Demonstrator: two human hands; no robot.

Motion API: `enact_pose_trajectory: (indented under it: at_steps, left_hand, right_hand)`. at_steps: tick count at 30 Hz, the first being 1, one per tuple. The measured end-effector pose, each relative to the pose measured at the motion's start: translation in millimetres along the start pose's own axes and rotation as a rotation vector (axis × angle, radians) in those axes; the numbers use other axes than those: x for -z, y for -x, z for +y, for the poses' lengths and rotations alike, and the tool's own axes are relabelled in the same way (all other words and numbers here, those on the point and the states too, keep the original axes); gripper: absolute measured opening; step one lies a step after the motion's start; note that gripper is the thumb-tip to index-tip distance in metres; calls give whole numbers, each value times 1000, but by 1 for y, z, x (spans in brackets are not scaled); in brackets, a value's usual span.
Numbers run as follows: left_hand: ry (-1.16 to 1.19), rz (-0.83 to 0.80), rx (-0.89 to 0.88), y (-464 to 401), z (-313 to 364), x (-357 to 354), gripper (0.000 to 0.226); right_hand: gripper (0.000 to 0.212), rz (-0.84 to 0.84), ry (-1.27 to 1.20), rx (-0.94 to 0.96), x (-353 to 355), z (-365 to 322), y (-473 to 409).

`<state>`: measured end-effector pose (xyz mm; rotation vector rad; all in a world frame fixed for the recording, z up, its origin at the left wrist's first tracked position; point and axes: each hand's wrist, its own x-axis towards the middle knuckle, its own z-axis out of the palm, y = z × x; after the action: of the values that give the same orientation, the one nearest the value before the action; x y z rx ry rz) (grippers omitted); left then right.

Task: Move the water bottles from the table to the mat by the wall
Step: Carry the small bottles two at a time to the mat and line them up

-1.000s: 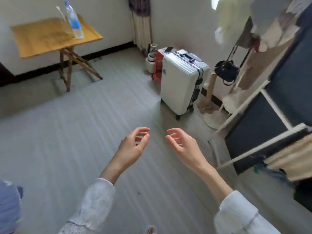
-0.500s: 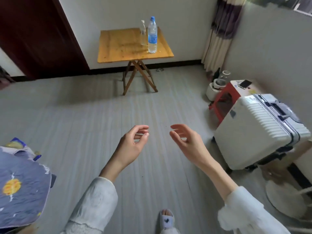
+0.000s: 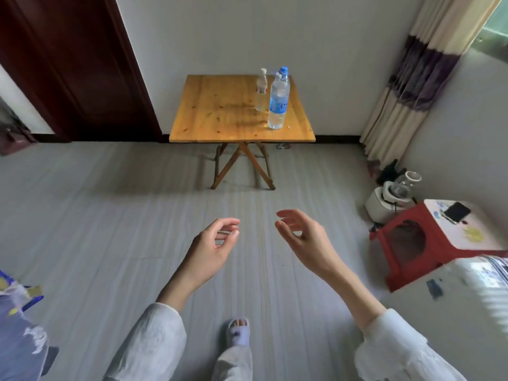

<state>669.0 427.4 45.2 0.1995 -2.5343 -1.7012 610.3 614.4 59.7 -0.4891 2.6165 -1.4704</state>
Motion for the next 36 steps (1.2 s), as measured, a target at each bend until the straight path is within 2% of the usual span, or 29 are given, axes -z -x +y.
enact_pose_trajectory:
  at_steps: [7,10,15,27,36]
  left_hand:
    - [-14,21,-58,-210,9,38,16]
    - [-26,-19,-77,-287,19,39,16]
    - [-37,-90,-62,-390,12,27,21]
    - [-32,4,-62,-657,47,16,15]
    - [1,34,-44,-825,13,27,25]
  right_hand:
    - [24,73,7,17,14,-1,-197]
    - [23,104,-1,-4,29,6,-262]
    - [24,119,9,-26,49,30,-370]
    - [20,126,-31,45,114,61,-649]
    - [21,129,64,27,132,72,-825]
